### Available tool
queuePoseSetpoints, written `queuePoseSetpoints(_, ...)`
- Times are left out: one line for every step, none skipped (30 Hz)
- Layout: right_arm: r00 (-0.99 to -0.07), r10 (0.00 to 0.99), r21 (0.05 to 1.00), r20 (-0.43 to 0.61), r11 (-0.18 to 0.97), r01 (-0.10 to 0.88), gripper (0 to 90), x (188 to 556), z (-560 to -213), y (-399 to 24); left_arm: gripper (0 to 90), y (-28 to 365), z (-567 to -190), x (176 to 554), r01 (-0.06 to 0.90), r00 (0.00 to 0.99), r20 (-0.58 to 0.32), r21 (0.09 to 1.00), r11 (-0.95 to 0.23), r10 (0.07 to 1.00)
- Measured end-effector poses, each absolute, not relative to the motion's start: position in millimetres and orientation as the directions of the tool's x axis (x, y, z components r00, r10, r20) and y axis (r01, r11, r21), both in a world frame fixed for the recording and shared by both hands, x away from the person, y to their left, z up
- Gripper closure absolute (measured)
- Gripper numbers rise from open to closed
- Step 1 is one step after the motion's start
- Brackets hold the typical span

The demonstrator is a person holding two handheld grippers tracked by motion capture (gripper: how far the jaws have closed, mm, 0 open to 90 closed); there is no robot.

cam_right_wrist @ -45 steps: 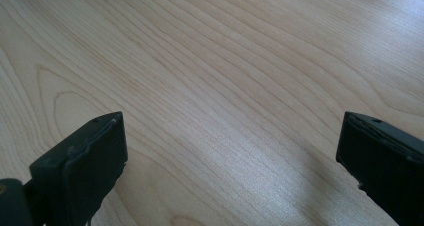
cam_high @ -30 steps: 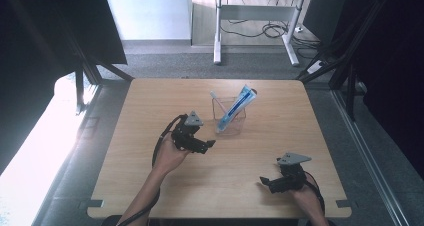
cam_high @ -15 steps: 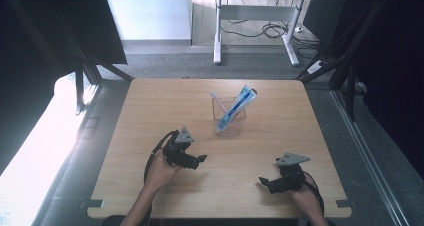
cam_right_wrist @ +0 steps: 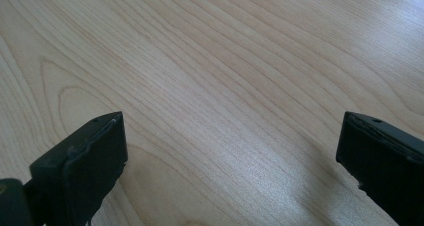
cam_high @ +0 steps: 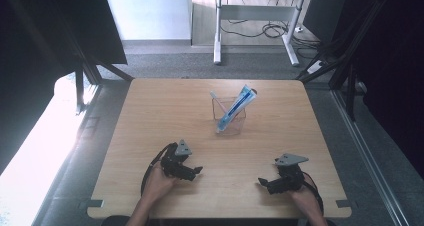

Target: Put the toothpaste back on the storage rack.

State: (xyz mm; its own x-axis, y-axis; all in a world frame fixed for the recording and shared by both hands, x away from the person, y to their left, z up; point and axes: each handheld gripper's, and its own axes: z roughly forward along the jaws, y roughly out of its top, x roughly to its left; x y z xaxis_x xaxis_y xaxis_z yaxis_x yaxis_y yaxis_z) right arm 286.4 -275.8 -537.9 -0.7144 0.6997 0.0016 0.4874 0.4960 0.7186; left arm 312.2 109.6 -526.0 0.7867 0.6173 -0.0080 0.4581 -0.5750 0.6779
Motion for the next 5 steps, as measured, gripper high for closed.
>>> queuePoseSetpoints(-0.715, 0.699, 0.716, 0.000, 0.499, 0.488, 0.0, 286.4, -537.9, -275.9, 12.9, 108.9, -526.6, 311.5, 0.461, 0.785, -0.008, 0.676, -0.575, 0.619)
queuePoseSetpoints(-0.716, 0.698, 0.715, -0.002, 0.502, 0.487, 0.0, 286.4, -538.0, -276.0, 12.9, 108.2, -527.0, 311.0, 0.460, 0.786, -0.006, 0.673, -0.579, 0.619)
queuePoseSetpoints(-0.716, 0.698, 0.714, -0.004, 0.503, 0.487, 0.0, 286.4, -538.0, -276.1, 12.9, 107.5, -527.5, 310.7, 0.460, 0.786, -0.001, 0.669, -0.583, 0.619)
queuePoseSetpoints(-0.716, 0.698, 0.714, -0.004, 0.504, 0.486, 0.0, 286.4, -537.9, -276.3, 12.9, 106.8, -527.9, 310.4, 0.460, 0.785, 0.006, 0.663, -0.590, 0.619)
queuePoseSetpoints(-0.715, 0.699, 0.715, -0.004, 0.502, 0.486, 0.0, 286.4, -537.9, -276.5, 12.9, 106.4, -528.1, 310.4, 0.458, 0.785, 0.016, 0.658, -0.598, 0.619)
